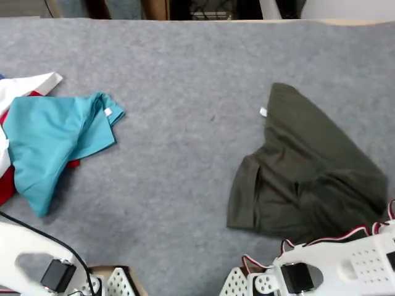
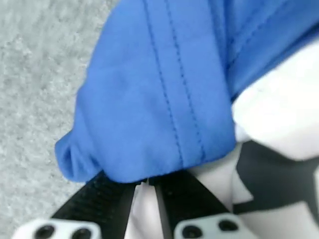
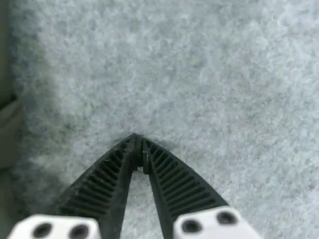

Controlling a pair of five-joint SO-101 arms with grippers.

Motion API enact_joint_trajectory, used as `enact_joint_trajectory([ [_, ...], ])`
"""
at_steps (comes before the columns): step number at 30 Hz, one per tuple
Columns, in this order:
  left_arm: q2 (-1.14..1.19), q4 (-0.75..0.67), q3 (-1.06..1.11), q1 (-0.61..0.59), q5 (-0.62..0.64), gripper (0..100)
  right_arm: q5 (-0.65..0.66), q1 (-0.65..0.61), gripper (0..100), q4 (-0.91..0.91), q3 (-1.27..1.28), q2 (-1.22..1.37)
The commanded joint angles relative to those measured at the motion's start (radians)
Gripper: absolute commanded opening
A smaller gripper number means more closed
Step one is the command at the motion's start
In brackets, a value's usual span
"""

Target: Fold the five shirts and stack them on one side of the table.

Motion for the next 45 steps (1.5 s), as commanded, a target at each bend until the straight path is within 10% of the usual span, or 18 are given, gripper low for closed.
enact_joint_trajectory([
  [1,0.037,0.023,-0.005,-0.122,-0.008,3,0.014,0.061,1.2,0.018,0.073,-0.004],
  [11,0.037,0.141,-0.004,-0.22,-0.21,3,0.009,0.02,1.5,-0.117,0.05,-0.005],
  [38,-0.044,0.35,-0.145,-0.056,-0.109,4,-0.233,-0.078,1.8,-0.112,-0.041,-0.174],
  [45,-0.143,0.535,-0.44,0.025,-0.008,13,-0.396,-0.173,28.3,0.155,-0.065,-0.478],
])
